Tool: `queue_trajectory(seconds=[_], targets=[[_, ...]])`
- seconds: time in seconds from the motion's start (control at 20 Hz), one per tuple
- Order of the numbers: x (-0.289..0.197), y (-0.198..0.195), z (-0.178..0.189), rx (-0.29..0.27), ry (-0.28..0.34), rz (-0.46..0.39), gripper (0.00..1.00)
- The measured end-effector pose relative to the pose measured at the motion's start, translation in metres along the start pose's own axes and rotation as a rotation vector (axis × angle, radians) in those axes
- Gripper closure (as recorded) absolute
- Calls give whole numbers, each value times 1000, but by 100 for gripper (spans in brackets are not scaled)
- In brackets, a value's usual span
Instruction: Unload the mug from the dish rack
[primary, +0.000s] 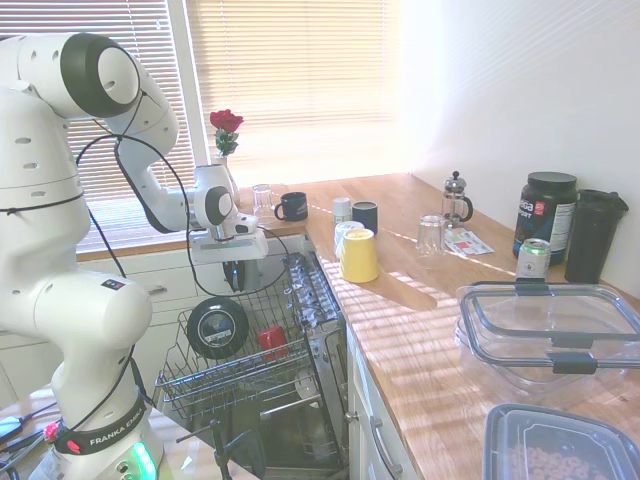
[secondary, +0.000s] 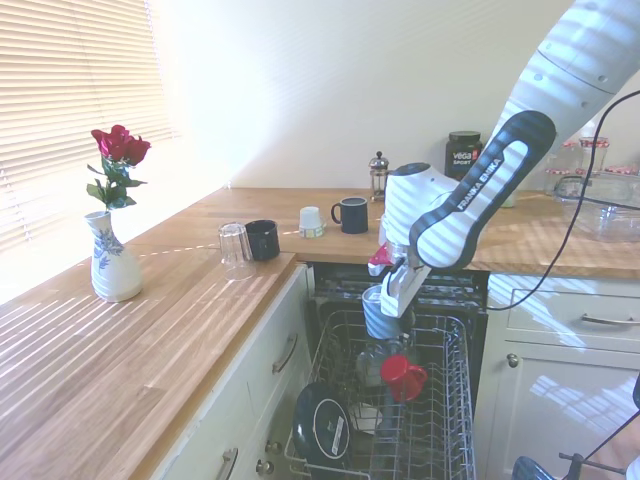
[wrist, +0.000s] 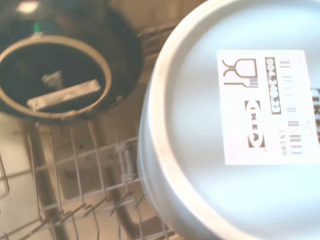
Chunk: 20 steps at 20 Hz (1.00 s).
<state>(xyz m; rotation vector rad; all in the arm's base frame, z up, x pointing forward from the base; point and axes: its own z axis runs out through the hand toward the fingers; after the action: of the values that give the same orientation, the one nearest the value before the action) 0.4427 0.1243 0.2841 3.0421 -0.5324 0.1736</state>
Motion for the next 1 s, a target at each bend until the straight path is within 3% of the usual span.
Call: queue_trajectory(seconds=[0.4,0.75,1.0], targets=[[66,31,-50,68,-14,105,100],[126,45,-89,71,-21,172,100],[162,33,-82,60,-46,178,100]])
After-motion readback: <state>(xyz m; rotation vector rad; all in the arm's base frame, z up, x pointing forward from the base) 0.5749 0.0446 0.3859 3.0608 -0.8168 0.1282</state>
